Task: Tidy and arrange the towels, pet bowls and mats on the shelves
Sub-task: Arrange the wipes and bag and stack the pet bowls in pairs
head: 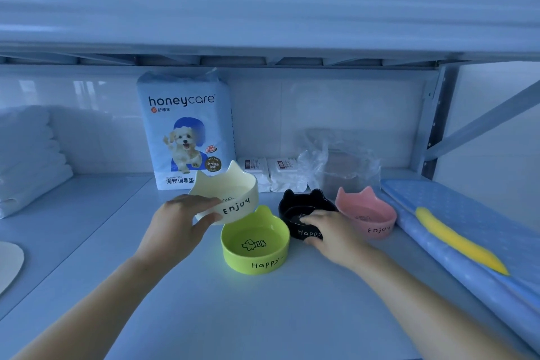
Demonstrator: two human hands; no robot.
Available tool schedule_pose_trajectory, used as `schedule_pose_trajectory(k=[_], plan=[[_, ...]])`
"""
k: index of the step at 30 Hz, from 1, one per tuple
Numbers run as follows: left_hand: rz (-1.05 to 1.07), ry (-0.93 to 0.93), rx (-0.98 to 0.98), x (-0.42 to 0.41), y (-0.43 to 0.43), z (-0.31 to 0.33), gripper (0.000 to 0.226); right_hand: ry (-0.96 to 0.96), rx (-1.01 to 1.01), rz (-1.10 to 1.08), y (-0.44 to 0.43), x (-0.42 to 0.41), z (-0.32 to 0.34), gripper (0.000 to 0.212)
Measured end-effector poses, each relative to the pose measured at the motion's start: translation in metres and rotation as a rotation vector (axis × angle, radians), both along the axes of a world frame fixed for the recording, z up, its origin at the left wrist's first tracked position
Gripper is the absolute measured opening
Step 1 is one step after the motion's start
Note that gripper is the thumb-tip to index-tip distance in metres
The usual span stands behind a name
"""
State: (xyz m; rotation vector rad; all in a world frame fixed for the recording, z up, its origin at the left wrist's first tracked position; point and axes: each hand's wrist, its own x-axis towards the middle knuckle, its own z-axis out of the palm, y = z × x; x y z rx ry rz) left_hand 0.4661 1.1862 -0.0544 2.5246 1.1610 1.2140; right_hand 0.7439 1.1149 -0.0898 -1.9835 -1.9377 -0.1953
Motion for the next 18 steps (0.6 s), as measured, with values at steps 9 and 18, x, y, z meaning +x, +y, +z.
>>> schedule_pose_trajectory(k=[9,18], plan=[[0.01,-0.024,0.056,0.001,0.006,-0.012,0.025,0.103,0.12,-0.031,0.004,0.009,0.0,0.02],[-0.041,0.006,0.098,0.016,0.003,-0.009,0.026,0.157,0.298,-0.016,-0.022,0.036,0.042,0.017]])
